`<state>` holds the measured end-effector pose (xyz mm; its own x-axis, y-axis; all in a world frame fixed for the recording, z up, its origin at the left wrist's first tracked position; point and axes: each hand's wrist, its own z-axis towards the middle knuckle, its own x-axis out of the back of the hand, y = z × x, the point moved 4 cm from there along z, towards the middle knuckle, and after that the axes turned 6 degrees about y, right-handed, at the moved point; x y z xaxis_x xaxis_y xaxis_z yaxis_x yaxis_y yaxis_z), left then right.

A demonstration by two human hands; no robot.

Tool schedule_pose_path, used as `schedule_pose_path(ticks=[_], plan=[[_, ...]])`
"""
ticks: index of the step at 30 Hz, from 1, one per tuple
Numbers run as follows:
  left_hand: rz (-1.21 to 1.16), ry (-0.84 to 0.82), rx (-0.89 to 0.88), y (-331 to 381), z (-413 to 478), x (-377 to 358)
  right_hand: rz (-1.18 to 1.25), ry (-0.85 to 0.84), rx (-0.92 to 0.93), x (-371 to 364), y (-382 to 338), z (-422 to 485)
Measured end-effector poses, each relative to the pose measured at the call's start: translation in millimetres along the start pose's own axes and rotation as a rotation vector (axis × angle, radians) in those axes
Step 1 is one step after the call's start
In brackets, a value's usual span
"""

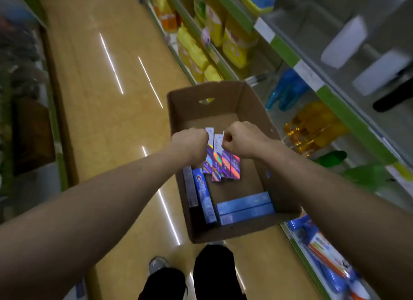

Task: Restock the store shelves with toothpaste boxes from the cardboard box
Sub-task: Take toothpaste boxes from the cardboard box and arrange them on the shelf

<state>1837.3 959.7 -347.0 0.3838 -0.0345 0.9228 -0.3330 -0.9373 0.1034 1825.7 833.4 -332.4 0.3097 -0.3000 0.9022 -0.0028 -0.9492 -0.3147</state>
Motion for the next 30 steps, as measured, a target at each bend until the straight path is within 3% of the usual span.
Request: schedule_pose_path(ticks=[5, 13, 24, 30], plan=[[0.010, -0.104, 0.019, 13.8, 26.8, -58.9, 0.070, -0.130, -0.074, -62.3, 52.7, 11.1], [0.052, -0.214, 0.007, 11.9, 46.4, -132.8, 0.204, -0.254, -0.143, -154.1, 74.4, 4.6], [0.209, -0.271, -0.169, 10.7, 73.4, -209.6, 0.223, -0.371, -0.323, -265.8, 67.5, 9.4], [0.383, -0.289, -0.419, 10.7, 77.4, -235.7, 0.121, -0.411, -0.394, -314.0, 51.0, 4.5]])
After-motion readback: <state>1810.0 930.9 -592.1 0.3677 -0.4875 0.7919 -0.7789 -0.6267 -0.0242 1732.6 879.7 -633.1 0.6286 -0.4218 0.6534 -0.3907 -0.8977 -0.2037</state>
